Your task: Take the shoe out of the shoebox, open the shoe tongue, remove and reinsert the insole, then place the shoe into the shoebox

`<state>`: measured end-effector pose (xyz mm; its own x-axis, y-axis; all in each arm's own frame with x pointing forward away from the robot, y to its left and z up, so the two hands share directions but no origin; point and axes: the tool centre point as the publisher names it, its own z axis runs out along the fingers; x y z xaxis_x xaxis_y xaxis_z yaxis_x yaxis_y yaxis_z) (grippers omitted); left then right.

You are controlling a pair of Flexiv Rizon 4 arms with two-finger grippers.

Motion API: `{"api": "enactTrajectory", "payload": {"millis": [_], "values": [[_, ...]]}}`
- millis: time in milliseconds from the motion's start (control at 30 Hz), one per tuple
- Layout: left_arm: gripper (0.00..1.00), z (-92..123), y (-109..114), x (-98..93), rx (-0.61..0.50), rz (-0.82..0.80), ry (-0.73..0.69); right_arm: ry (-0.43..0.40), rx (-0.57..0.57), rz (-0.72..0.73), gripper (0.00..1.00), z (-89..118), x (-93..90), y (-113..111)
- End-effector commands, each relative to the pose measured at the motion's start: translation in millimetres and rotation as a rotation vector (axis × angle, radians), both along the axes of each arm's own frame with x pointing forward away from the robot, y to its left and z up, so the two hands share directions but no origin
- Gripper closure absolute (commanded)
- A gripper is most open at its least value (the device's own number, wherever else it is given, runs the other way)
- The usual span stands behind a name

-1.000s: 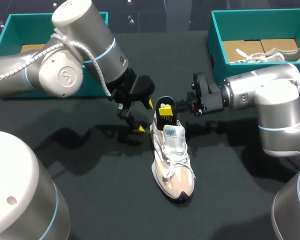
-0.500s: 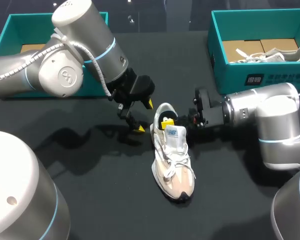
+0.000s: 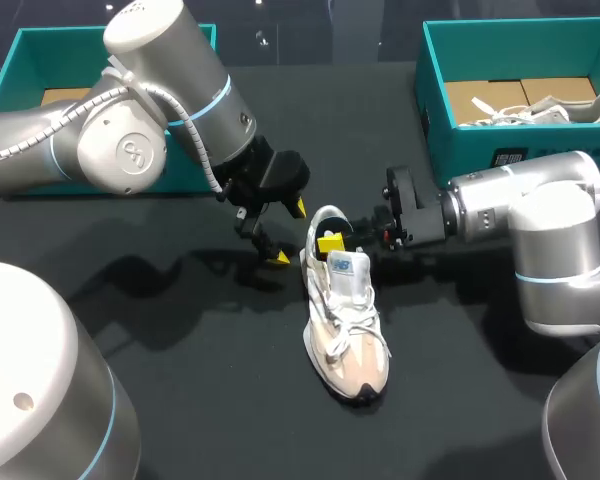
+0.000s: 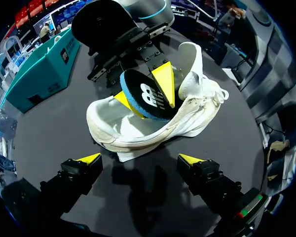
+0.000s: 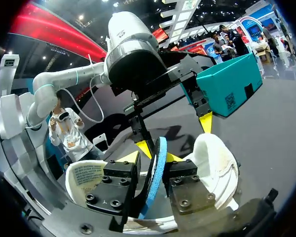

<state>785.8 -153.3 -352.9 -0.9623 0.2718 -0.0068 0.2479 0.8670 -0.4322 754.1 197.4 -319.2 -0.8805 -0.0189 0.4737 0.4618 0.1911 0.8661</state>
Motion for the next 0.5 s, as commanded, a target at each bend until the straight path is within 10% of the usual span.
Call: {"api": "enactTrajectory", "payload": {"millis": [33,500], "values": [[0.00,-1,0,0.1,0.001,-0.001,-0.001,-0.015,-0.015,0.010,0.76,9,7.6,1],[0.00,-1,0,0.1,0.001,-0.001,-0.001,0.055,0.013,0.008,1.00,-7,7.3,0]]}}
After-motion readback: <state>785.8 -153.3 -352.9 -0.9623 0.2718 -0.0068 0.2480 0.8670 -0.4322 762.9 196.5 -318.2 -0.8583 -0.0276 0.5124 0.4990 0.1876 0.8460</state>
